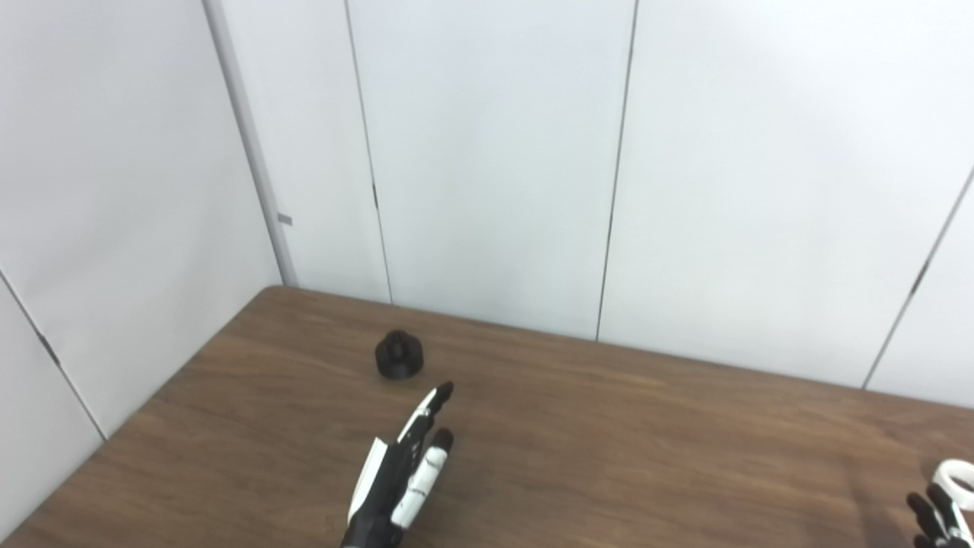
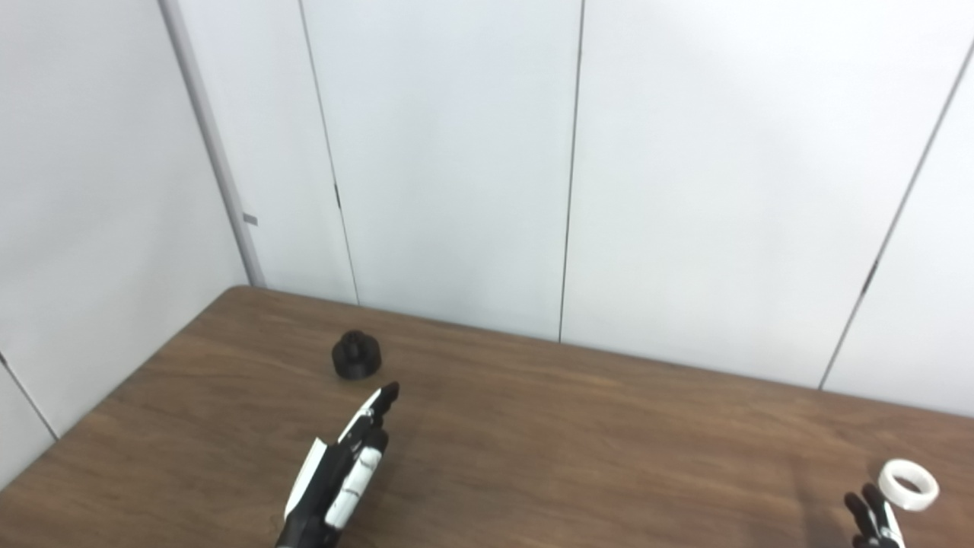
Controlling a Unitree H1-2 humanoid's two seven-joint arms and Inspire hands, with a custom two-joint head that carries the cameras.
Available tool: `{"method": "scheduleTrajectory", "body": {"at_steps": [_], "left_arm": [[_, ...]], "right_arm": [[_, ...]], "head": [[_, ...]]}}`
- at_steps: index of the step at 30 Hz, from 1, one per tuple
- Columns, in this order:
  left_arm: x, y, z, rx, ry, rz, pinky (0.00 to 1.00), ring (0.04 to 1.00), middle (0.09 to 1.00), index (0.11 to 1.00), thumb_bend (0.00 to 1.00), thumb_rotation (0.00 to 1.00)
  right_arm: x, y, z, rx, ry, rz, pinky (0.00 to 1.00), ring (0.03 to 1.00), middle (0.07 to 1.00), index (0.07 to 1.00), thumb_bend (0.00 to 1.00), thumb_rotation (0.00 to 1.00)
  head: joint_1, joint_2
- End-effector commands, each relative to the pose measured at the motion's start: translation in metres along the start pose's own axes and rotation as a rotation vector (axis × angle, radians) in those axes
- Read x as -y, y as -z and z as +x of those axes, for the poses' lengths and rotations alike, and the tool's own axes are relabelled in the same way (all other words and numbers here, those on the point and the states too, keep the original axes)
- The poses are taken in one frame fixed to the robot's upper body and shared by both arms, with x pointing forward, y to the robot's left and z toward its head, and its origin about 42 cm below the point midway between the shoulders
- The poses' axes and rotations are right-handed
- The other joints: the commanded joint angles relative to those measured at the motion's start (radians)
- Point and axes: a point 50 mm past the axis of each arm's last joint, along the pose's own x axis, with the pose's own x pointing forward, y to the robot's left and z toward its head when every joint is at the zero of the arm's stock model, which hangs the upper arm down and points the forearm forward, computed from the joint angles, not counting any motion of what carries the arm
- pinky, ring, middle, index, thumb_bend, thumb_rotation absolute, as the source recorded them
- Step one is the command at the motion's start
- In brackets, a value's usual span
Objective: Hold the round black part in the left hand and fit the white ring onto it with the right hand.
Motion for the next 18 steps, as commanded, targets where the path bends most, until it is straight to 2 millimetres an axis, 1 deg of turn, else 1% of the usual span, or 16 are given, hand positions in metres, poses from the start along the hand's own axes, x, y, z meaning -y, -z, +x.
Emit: {"method": "scheduleTrajectory", "body": {"at_steps": [1, 6, 7, 8, 10, 15, 16, 17, 18], "left_arm": [[0.0224, 0.0344, -0.0294, -0.139, 0.006, -0.043, 1.00, 0.993, 0.976, 0.969, 0.58, 0.94], [0.0224, 0.0361, -0.0289, -0.143, 0.006, -0.042, 1.00, 0.994, 0.979, 0.974, 0.59, 0.96], [0.0224, 0.0363, -0.0287, -0.147, 0.006, -0.041, 1.00, 0.998, 0.982, 0.977, 0.59, 0.96], [0.0223, 0.0365, -0.0286, -0.150, 0.006, -0.040, 1.00, 0.999, 0.983, 0.978, 0.60, 0.96], [0.0218, 0.0365, -0.0289, -0.149, 0.004, -0.038, 1.00, 1.000, 0.985, 0.979, 0.59, 0.97], [0.0207, 0.0349, -0.0302, -0.143, 0.009, -0.034, 1.00, 1.000, 0.994, 0.988, 0.58, 0.96], [0.0206, 0.0337, -0.0310, -0.144, 0.007, -0.022, 1.00, 1.000, 0.996, 0.989, 0.57, 0.95], [0.0204, 0.0326, -0.0316, -0.142, 0.006, -0.004, 1.00, 1.000, 0.995, 0.989, 0.56, 0.90], [0.0201, 0.0312, -0.0323, -0.140, 0.005, 0.018, 1.00, 1.000, 0.994, 0.989, 0.55, 0.87]], "right_arm": [[-0.0007, 0.0302, -0.0198, -0.090, 0.006, 0.011, 1.00, 1.000, 0.963, 0.995, 0.48, 1.00], [-0.0019, 0.0329, -0.0184, -0.079, 0.010, 0.007, 1.00, 0.999, 0.960, 0.993, 0.50, 1.00], [-0.0020, 0.0332, -0.0183, -0.078, 0.010, 0.008, 1.00, 0.995, 0.959, 0.993, 0.49, 1.00], [-0.0020, 0.0333, -0.0182, -0.078, 0.010, 0.008, 1.00, 0.993, 0.958, 0.993, 0.48, 1.00], [-0.0020, 0.0334, -0.0184, -0.076, 0.010, 0.006, 1.00, 0.990, 0.958, 0.991, 0.49, 1.00], [-0.0017, 0.0334, -0.0199, -0.070, 0.006, -0.001, 1.00, 0.989, 0.956, 0.989, 0.51, 1.00], [-0.0013, 0.0333, -0.0202, -0.069, 0.006, -0.002, 1.00, 0.988, 0.956, 0.989, 0.51, 1.00], [-0.0010, 0.0332, -0.0205, -0.069, 0.006, -0.003, 1.00, 0.985, 0.956, 0.987, 0.53, 1.00], [-0.0008, 0.0323, -0.0210, -0.072, 0.006, -0.002, 1.00, 0.984, 0.955, 0.985, 0.53, 1.00]], "head": [[-0.002, -0.002], [-0.008, -0.003], [-0.023, -0.005], [-0.023, -0.005], [-0.037, 0.000], [-0.041, 0.009], [-0.042, 0.013], [-0.042, 0.013], [-0.046, 0.019]]}}
